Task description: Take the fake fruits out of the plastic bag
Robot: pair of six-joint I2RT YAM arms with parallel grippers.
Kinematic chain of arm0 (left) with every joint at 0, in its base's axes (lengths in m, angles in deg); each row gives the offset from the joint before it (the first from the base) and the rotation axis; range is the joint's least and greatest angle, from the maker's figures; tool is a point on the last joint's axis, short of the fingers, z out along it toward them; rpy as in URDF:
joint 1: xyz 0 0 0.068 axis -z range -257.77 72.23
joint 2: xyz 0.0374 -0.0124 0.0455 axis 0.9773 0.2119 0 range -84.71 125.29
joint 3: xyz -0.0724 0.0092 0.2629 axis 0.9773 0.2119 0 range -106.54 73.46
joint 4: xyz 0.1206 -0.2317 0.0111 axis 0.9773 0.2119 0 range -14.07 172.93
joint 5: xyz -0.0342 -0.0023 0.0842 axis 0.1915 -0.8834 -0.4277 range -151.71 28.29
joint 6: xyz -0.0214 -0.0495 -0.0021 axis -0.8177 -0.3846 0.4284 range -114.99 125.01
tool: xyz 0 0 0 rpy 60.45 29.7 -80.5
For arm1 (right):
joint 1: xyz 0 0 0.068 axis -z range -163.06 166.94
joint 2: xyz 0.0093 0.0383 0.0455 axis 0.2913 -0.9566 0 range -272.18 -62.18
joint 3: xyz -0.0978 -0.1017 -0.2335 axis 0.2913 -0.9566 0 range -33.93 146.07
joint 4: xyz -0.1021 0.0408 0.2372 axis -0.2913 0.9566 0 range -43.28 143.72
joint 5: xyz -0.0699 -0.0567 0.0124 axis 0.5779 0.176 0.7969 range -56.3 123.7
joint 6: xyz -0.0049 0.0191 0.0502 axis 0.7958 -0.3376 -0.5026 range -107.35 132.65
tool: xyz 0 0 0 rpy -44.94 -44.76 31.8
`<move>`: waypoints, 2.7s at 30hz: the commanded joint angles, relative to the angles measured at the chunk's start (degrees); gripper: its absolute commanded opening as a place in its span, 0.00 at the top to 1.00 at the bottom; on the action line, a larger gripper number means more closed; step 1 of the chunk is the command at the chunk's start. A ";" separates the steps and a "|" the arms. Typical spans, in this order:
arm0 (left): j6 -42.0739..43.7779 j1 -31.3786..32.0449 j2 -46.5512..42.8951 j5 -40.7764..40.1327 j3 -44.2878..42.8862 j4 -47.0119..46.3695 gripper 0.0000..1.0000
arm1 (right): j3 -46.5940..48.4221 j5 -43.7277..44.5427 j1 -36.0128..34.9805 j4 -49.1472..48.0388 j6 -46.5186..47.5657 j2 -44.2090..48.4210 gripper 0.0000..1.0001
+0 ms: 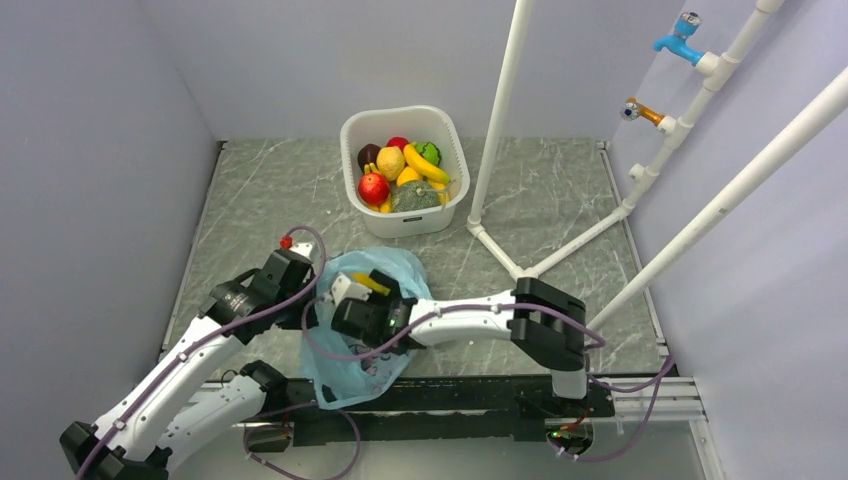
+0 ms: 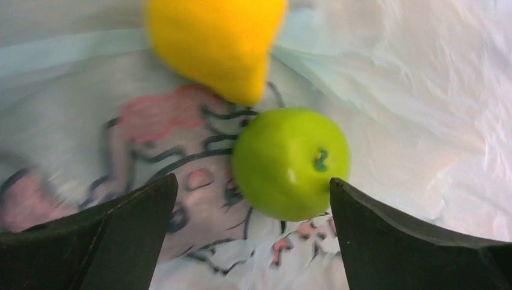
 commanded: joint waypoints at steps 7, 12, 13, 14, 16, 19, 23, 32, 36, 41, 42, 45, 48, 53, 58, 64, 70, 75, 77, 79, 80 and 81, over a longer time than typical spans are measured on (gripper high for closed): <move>-0.12 1.12 -0.41 8.11 -1.15 1.51 1.00 | -1.27 5.19 8.76 -3.16 -0.59 -5.03 0.01; -0.17 1.11 -0.15 8.20 -1.11 1.53 1.00 | -2.25 3.84 9.46 -7.18 1.18 -5.83 0.01; -0.17 1.12 -0.18 8.20 -1.15 1.53 1.00 | -2.07 3.83 9.47 -7.39 1.36 -6.04 0.01; -0.17 1.12 -0.11 8.12 -1.15 1.54 1.00 | -1.84 3.70 9.44 -7.53 1.49 -6.17 0.02; -0.23 1.12 -0.13 8.11 -1.11 1.60 1.00 | -1.39 3.23 9.49 -7.63 1.31 -6.29 0.08; -0.19 1.12 -0.02 8.11 -1.14 1.62 1.00 | -1.54 2.14 9.48 -8.07 1.08 -5.51 0.17; -0.51 1.07 -0.56 7.76 -1.07 1.59 1.00 | -1.98 0.36 9.48 -8.54 0.70 -4.16 0.29; -0.30 1.12 -0.56 7.96 -1.06 1.54 1.00 | -5.33 -2.57 7.40 -9.51 0.38 1.58 0.67; -0.49 1.07 -0.35 7.71 -1.19 1.85 1.00 | -9.44 -7.11 6.65 -12.28 0.04 7.16 0.78; -0.54 1.12 -0.93 7.53 -1.17 1.76 1.00 | -15.06 -13.36 6.62 -14.77 -1.31 14.33 0.90; -0.58 1.08 -0.87 7.39 -1.23 1.87 1.00 | -16.58 -14.91 6.52 -15.71 -1.19 15.89 0.91; -0.89 1.07 -1.37 7.06 -1.16 1.67 1.00 | -21.08 -22.22 6.54 -19.89 -1.12 20.79 0.92; -0.51 1.05 -0.96 7.52 -1.19 1.64 1.00 | -24.41 -31.53 6.53 -23.91 -2.89 25.20 0.94; -0.73 1.12 -1.16 7.36 -1.15 1.54 1.00 | -27.48 -52.53 7.07 -33.92 -6.76 29.65 0.98; -0.64 1.12 -1.04 7.41 -1.15 1.72 1.00 | -27.25 -64.19 7.43 -41.05 -10.61 31.94 1.00; -0.71 1.09 -0.91 7.41 -1.15 1.69 1.00 | -25.00 -65.79 7.52 -40.99 -12.15 36.97 1.00; -0.71 1.12 -0.83 7.54 -1.15 1.68 1.00 | -23.25 -48.87 7.79 -36.67 -10.53 42.47 1.00; -0.81 1.10 -0.84 7.38 -1.15 1.70 1.00 | -18.22 -15.04 7.83 -27.20 -9.64 42.99 1.00; -0.83 1.08 -0.95 7.33 -1.11 1.74 1.00 | -16.86 -6.62 7.77 -27.47 -7.00 42.69 1.00; -0.81 1.08 -1.05 7.32 -1.07 1.66 1.00 | -15.35 1.58 7.92 -27.66 -5.46 41.93 1.00; -0.72 1.12 -0.95 7.45 -1.06 1.63 1.00 | -14.72 4.60 7.99 -27.89 -4.40 41.45 1.00; -0.72 1.12 -0.85 7.59 -1.02 1.62 1.00 | -14.19 6.66 8.21 -28.00 -3.38 41.11 1.00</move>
